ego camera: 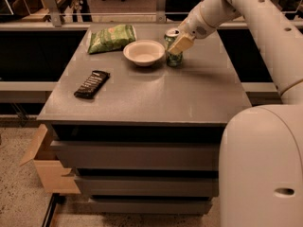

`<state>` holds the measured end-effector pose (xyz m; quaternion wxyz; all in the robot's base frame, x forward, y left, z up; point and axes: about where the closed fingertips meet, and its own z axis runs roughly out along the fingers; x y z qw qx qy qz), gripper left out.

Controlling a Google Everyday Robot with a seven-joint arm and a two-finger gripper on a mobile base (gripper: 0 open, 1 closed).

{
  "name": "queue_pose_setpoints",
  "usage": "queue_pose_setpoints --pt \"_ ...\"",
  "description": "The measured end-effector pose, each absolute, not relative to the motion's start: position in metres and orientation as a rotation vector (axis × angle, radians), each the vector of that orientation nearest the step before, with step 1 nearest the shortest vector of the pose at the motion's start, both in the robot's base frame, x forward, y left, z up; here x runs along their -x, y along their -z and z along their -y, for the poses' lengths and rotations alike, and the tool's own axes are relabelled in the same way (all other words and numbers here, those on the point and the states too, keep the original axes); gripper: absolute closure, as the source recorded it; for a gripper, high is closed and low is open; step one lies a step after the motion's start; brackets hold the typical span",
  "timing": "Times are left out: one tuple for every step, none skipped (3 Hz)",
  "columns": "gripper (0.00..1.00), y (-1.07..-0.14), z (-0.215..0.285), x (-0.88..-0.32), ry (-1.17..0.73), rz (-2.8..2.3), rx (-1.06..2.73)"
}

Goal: Move green can near paper bowl

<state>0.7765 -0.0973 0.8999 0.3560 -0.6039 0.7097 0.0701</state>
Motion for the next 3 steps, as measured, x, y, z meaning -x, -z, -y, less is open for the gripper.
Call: queue_pose_setpoints --pt "0.06 -0.8965 0.0949 -0.7772 -0.186 -1.834 1.564" --pt "0.0 -0.8941 0.093 -0.7778 -0.19 -1.835 1.567" --pt "0.0 -0.8954 0.0968 -0.7779 -0.182 -1.838 1.558"
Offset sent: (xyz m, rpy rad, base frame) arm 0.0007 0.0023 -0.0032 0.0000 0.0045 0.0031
